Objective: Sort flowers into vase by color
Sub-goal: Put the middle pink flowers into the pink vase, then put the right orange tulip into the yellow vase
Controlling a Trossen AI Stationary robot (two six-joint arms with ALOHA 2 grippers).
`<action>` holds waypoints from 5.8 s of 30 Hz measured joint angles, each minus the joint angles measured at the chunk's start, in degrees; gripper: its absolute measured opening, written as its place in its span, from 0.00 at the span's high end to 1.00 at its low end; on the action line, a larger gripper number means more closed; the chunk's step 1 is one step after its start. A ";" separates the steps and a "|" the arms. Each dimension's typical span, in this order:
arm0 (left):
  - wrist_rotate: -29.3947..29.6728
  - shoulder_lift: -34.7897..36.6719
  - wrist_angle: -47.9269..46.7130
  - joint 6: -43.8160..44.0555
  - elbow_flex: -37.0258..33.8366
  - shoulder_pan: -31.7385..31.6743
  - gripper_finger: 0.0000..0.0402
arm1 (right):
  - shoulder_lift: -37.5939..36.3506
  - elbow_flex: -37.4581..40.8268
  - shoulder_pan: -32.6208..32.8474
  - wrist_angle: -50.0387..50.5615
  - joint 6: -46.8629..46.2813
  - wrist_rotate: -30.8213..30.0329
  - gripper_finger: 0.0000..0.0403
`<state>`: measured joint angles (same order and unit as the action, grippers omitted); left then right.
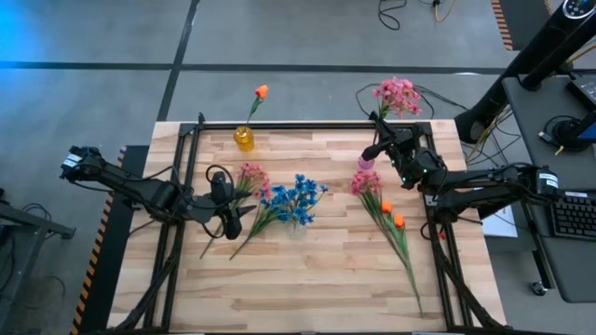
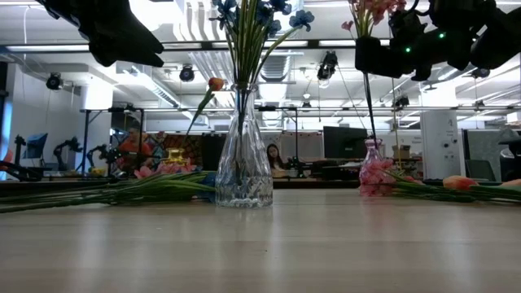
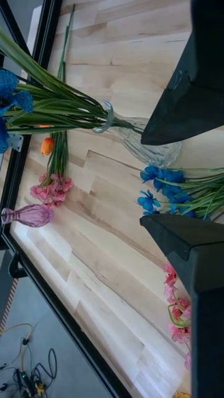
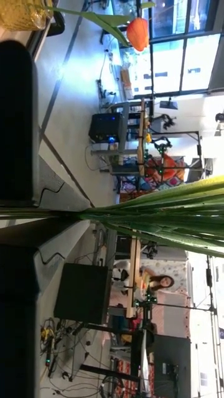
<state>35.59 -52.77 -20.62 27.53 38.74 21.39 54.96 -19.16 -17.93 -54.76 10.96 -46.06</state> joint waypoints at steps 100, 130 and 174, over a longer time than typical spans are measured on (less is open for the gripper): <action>-5.07 -0.22 -0.97 8.18 -0.20 0.07 0.56 | -4.28 -10.26 8.88 40.56 -17.79 -1.11 0.45; -11.82 -21.21 -7.31 27.54 3.76 9.67 0.56 | -4.29 -23.66 17.22 80.82 -43.77 10.07 0.45; -5.06 -29.34 -29.32 19.48 19.90 14.71 0.56 | 7.60 -23.74 33.64 105.89 -78.54 51.08 0.45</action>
<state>30.54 -82.11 -49.94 47.01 58.64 36.10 62.56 -42.89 15.70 51.13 -67.58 5.01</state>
